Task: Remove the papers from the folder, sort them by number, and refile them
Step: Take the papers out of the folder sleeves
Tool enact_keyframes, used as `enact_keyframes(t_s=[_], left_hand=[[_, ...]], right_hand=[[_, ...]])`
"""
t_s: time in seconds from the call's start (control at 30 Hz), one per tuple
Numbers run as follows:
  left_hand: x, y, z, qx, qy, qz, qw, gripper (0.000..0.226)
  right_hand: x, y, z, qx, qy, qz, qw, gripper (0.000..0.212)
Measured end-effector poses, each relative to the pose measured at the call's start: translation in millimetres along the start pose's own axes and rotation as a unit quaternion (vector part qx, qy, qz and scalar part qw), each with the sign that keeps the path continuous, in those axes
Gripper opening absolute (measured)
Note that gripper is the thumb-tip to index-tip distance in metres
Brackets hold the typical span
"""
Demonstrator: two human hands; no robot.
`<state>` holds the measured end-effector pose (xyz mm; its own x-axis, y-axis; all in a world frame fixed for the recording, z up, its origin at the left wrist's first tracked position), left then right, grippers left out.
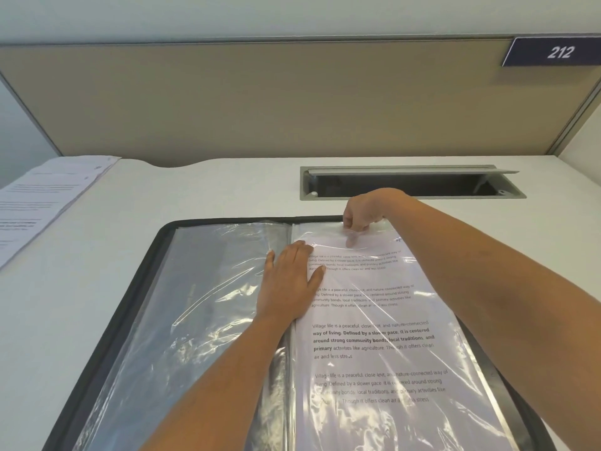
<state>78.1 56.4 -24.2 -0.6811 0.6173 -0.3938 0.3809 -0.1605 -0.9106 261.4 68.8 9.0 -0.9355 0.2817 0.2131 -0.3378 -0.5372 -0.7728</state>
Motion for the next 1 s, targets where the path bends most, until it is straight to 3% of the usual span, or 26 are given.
enact_keyframes(t_s=[0.13, 0.33, 0.43, 0.6, 0.7, 0.77, 0.87, 1.0], left_hand=[[1, 0, -1, 0.012, -0.004, 0.011, 1.0, 0.052], [1, 1, -1, 0.025, -0.006, 0.015, 1.0, 0.071], [2, 0, -1, 0.023, -0.008, 0.01, 1.0, 0.085], [1, 1, -1, 0.028, -0.004, -0.009, 1.0, 0.087], [0, 1, -2, 0.035, -0.006, -0.029, 0.999, 0.082], [1, 2, -1, 0.038, -0.008, -0.037, 0.999, 0.073], [2, 2, -1, 0.039, -0.007, -0.037, 0.999, 0.062], [1, 1, -1, 0.03, -0.005, -0.034, 0.999, 0.06]], right_hand=[[3, -4, -7, 0.006, -0.017, 0.0, 1.0, 0.029], [-3, -31, -10, -0.154, -0.05, -0.079, 0.984, 0.014], [-9, -44, -9, -0.238, -0.051, -0.111, 0.963, 0.014], [-22, -63, 1, -0.417, -0.011, -0.117, 0.901, 0.013], [-26, -66, 7, -0.473, -0.023, -0.159, 0.866, 0.011], [-36, -65, 14, -0.497, -0.001, -0.153, 0.854, 0.011], [-67, -53, 26, -0.506, 0.1, -0.178, 0.838, 0.022], [-107, -12, 35, -0.399, 0.235, -0.272, 0.843, 0.033]])
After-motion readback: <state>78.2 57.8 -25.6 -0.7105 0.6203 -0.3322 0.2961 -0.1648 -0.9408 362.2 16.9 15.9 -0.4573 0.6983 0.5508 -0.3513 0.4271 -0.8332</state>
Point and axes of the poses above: each hand's wrist, its own z-axis away from the middle knuckle, its own y-axis out of the palm, x = y × z, the point moved 7 cm from there along -z, towards the middle knuckle, and after that the axes turned 9 degrees about -y, right-handed, at the moved point
